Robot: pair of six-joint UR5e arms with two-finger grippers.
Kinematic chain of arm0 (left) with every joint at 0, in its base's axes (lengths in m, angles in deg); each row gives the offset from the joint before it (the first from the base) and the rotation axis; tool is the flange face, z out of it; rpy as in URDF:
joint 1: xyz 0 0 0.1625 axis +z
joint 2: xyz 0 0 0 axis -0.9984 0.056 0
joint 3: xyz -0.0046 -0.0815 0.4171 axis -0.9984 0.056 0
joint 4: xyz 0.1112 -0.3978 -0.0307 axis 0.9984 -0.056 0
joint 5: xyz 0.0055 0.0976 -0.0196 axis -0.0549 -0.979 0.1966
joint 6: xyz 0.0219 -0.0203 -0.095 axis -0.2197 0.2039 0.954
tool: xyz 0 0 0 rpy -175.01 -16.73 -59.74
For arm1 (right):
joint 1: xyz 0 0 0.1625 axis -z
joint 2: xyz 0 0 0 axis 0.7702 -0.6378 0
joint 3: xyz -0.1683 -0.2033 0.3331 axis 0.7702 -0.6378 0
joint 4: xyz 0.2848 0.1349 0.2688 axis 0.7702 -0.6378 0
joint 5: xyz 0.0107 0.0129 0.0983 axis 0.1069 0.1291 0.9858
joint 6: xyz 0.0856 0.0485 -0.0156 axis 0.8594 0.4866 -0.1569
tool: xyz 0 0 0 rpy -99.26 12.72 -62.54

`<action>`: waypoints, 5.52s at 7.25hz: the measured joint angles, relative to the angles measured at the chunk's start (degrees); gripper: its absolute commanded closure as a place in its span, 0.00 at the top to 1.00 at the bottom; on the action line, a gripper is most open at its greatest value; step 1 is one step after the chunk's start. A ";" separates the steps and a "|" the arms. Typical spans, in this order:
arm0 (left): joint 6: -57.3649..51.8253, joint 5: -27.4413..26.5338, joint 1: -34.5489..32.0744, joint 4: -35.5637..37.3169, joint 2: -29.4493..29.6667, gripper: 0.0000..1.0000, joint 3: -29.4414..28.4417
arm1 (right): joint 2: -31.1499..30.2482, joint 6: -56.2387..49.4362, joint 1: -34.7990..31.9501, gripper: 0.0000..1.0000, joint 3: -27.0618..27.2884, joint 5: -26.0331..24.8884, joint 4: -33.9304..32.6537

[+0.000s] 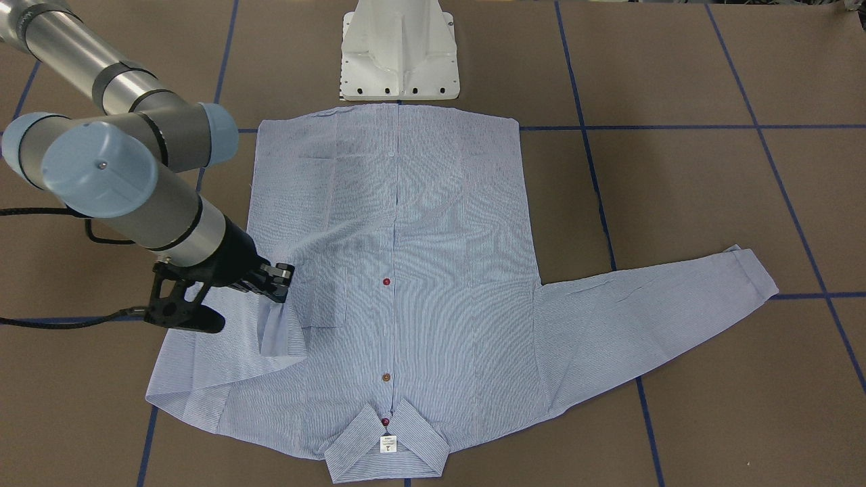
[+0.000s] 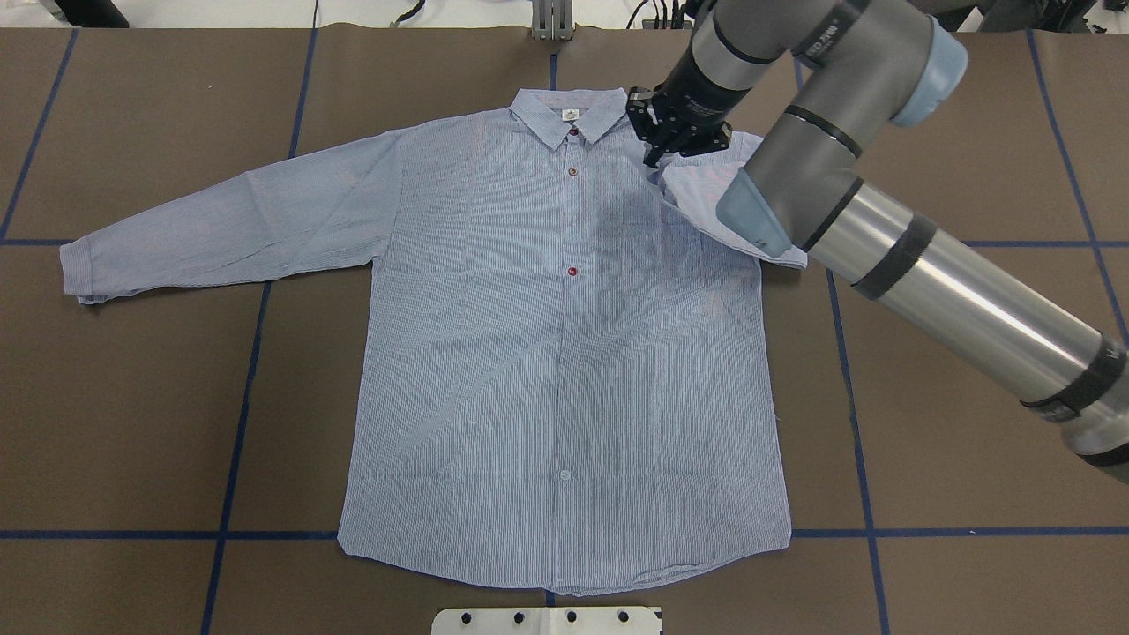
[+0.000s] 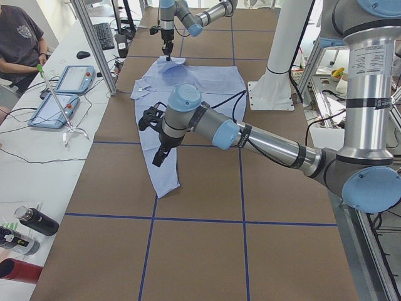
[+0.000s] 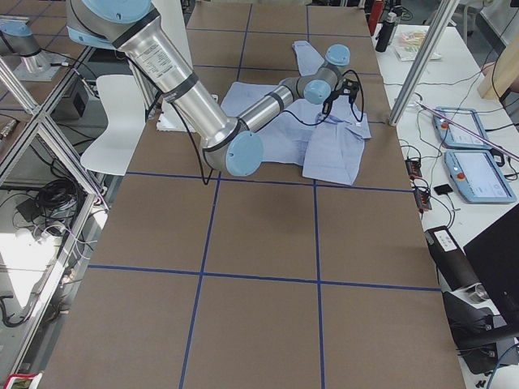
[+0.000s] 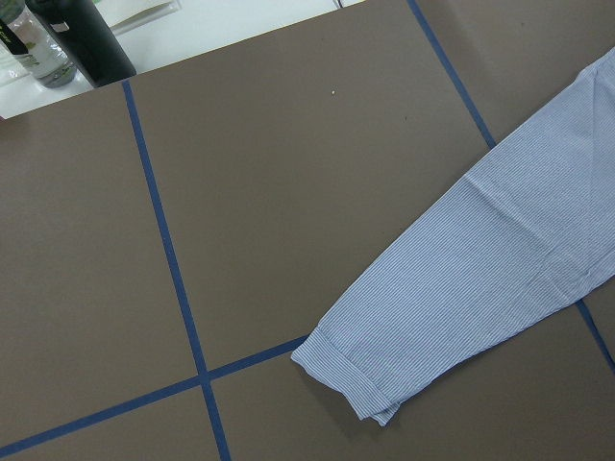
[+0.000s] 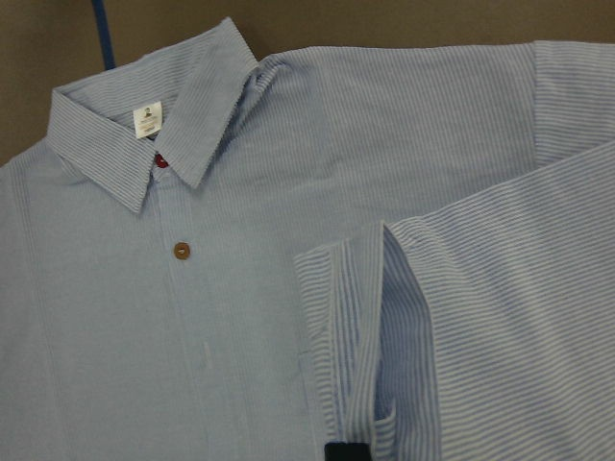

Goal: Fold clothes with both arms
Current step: 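Carry the sleeve cuff with the right gripper across the shirt toward the collar, then release the sleeve on the shirt and raise the right gripper away, then grasp the other sleeve cuff with the left gripper while the right gripper withdraws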

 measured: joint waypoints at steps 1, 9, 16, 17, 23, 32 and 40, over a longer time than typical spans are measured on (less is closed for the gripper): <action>-0.03 0.00 0.01 0.00 0.07 0.99 -0.13 | 3.94 3.31 2.64 0.00 -3.82 -4.03 2.59; -0.06 -0.06 0.95 -1.47 0.27 0.99 -0.68 | 16.09 13.82 14.59 0.97 -17.52 -25.34 11.74; 33.13 -1.67 18.28 -29.83 8.11 0.78 -26.77 | 4.74 18.95 8.53 0.98 -4.85 -16.61 3.65; 37.60 -3.87 20.43 -32.72 8.56 0.78 -29.56 | 0.99 17.42 6.47 0.98 -1.50 -13.63 3.45; 47.84 -2.98 22.39 -49.21 7.41 0.66 -41.58 | -10.94 6.17 -3.26 0.98 8.10 -1.30 3.36; 51.51 -1.38 23.53 -48.50 8.59 0.00 -31.25 | -12.67 4.87 -5.47 0.98 9.98 0.73 2.98; 77.07 -19.87 43.57 -31.45 41.61 0.00 -23.32 | -24.52 -9.95 -12.40 0.99 9.93 2.01 3.64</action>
